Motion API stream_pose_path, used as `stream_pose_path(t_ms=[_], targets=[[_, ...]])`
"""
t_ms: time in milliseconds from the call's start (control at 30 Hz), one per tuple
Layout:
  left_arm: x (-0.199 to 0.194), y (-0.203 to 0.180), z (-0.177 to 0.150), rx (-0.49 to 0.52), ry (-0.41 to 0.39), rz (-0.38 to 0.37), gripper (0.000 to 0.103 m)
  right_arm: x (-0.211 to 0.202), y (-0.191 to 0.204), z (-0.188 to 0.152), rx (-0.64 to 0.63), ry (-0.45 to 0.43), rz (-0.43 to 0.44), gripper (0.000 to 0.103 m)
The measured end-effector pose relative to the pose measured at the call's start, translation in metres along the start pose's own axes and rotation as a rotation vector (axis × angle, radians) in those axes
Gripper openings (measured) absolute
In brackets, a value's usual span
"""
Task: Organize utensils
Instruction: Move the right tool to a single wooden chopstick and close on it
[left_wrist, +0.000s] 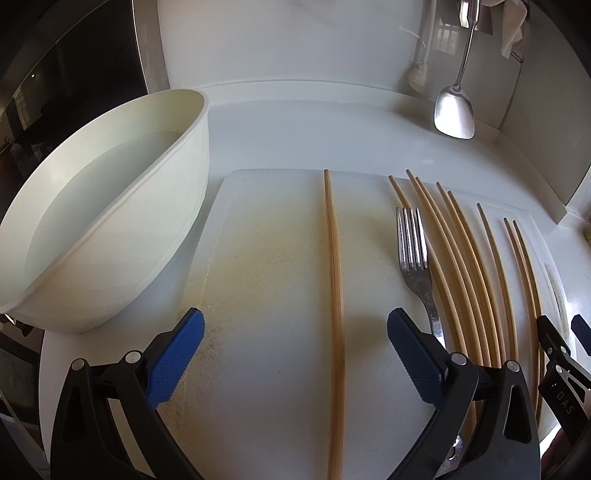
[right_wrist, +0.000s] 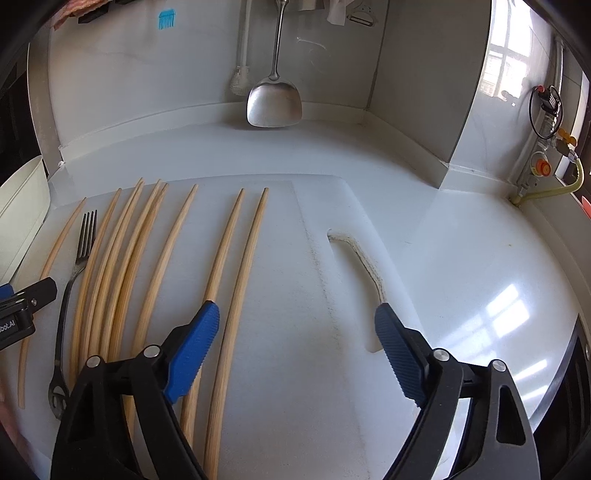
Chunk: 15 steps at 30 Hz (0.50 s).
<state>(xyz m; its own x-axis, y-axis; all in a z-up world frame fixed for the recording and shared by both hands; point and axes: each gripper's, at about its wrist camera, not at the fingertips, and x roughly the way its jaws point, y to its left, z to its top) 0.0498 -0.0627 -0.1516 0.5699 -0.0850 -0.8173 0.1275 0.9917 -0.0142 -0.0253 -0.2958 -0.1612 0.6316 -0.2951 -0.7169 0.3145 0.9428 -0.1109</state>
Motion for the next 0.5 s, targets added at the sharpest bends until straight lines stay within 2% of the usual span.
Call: stream_pose_path(t_ms=[233, 500], targets=[[-0.005, -0.008, 0.002, 0.023, 0.003, -0.015, 0.08, -0.001, 0.004, -0.001, -0.009, -0.006, 0.045, 0.057], [-0.007, -0.021, 0.006, 0.051, -0.003, -0.032, 0.056, -0.001, 0.009, -0.001, -0.021, -0.004, 0.082, 0.043]])
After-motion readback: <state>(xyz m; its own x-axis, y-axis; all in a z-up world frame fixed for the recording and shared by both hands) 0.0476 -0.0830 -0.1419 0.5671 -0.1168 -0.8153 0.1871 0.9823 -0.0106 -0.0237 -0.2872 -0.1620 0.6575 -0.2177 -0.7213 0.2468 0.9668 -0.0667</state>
